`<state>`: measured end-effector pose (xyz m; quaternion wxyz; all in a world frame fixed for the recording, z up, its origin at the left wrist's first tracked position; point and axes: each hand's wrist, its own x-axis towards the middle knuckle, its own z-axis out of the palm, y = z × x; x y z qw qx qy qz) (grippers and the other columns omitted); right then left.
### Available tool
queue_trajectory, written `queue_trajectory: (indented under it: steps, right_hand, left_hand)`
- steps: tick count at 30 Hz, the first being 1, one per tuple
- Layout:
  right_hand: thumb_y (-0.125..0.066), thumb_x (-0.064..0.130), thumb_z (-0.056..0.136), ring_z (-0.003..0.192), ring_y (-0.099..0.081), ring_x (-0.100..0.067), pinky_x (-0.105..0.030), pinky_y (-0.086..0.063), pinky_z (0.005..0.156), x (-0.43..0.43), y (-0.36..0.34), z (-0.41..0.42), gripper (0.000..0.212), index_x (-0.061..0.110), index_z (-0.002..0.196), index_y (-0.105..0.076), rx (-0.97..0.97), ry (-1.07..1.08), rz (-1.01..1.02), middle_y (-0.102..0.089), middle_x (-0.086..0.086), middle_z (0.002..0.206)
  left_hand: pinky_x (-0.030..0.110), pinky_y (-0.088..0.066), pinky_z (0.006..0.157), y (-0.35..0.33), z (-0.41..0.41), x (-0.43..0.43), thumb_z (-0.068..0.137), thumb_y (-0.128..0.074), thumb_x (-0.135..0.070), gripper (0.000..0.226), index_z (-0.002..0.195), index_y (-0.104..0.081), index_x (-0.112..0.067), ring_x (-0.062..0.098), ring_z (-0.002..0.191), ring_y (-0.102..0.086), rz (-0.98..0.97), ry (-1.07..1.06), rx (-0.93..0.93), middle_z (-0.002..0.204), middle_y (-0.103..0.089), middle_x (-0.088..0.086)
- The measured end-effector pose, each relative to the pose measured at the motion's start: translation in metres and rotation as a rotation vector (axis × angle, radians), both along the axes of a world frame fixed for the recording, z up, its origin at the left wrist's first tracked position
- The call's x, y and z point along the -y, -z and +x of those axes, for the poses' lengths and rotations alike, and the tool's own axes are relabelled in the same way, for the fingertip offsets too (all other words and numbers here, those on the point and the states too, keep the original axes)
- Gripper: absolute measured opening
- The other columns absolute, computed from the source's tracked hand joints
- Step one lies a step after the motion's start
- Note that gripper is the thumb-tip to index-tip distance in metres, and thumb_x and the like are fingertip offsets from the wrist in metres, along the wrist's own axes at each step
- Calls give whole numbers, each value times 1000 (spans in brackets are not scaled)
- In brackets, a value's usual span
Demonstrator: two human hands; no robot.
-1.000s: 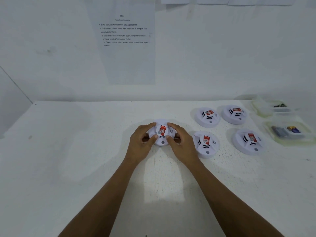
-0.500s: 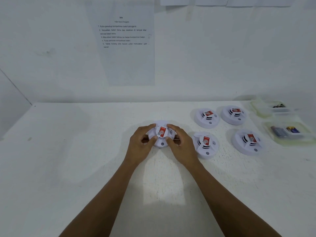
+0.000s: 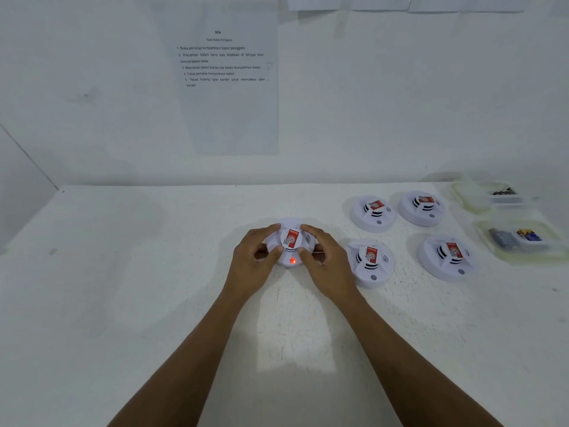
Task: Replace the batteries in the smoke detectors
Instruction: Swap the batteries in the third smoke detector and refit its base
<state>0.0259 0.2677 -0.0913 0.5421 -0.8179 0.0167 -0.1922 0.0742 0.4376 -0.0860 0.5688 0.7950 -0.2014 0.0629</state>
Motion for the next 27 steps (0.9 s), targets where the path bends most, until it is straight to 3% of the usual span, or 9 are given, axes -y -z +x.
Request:
queue_trajectory:
  steps: [2, 5, 14, 19, 27]
  right_hand:
    - [-63, 18, 93, 110, -61, -7, -19, -54, 86, 0, 0, 0, 41, 30, 131, -52, 2, -2, 1, -61, 4, 126]
    - [-63, 18, 93, 110, -60, -5, -18, -54, 86, 0, -1, 0, 41, 33, 130, -51, 6, -7, -3, -61, 4, 126]
    - [-63, 19, 93, 110, -61, -8, -27, -56, 88, 1, 2, 0, 42, 24, 134, -54, 15, -4, -14, -62, 4, 125]
    - [-63, 19, 93, 112, -60, -7, -26, -56, 88, 1, 2, 0, 42, 23, 134, -54, 16, -12, -14, -62, 5, 126]
    - [-63, 16, 93, 110, -60, -6, -23, -55, 85, 0, 2, -1, 42, 22, 134, -55, 36, -11, -18, -63, 7, 123]
  left_hand:
    - [21, -51, 92, 0, 0, 0, 89, -64, -22, 38, 126, -56, -19, 13, 107, -61, 3, 2, 12, 123, -62, 2]
    - [28, -53, 94, 0, 0, 0, 89, -64, -21, 41, 129, -56, -12, 16, 109, -62, 4, -4, -9, 124, -62, 5]
    - [26, -54, 91, 0, 0, -1, 89, -64, -24, 37, 126, -56, -22, 10, 105, -62, 10, 3, 22, 118, -62, -4]
    - [28, -54, 92, 3, 2, -1, 89, -64, -27, 40, 127, -57, -18, 12, 107, -62, 3, 6, 15, 120, -62, -2]
    - [17, -51, 87, 4, 3, -2, 86, -62, -35, 43, 127, -56, -23, 3, 106, -61, -16, 24, 36, 120, -64, -3]
